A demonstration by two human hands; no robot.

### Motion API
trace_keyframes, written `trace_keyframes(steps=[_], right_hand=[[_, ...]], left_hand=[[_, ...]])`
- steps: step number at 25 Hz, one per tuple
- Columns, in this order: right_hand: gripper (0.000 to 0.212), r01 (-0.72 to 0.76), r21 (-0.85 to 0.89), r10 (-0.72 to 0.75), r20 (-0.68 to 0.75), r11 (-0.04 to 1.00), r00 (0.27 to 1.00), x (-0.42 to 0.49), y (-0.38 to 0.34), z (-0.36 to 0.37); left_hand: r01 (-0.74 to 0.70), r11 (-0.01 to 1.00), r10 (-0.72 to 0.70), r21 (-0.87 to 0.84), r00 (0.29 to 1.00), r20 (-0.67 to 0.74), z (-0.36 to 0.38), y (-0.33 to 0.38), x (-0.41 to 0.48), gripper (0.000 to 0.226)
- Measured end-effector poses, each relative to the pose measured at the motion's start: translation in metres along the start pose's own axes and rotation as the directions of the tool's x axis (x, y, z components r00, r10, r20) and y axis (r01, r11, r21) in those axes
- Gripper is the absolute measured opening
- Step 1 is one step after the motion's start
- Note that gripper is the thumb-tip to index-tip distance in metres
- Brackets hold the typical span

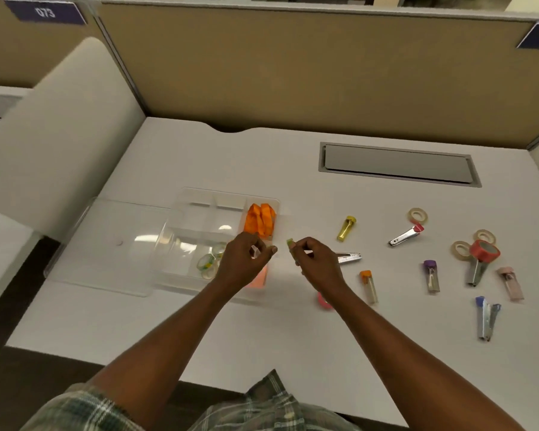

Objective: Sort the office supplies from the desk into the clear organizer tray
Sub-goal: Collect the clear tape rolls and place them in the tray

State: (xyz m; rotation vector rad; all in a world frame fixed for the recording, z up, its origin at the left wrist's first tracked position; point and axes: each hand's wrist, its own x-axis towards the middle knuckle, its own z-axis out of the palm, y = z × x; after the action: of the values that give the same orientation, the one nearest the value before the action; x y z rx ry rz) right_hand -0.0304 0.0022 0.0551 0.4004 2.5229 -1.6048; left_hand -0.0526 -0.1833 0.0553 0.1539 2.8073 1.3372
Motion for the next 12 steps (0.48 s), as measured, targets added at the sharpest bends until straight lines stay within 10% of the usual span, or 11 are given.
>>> trace_keyframes(steps=[12], right_hand=[[0.014,0.535,-0.35,-0.434,0.328,0.769,0.839,0.015,-0.045,0.139]], left_hand=[[0.095,0.931,-0.079,0.353,0.995,-0.059,-0.074,-0.098,-0.027,0.017]])
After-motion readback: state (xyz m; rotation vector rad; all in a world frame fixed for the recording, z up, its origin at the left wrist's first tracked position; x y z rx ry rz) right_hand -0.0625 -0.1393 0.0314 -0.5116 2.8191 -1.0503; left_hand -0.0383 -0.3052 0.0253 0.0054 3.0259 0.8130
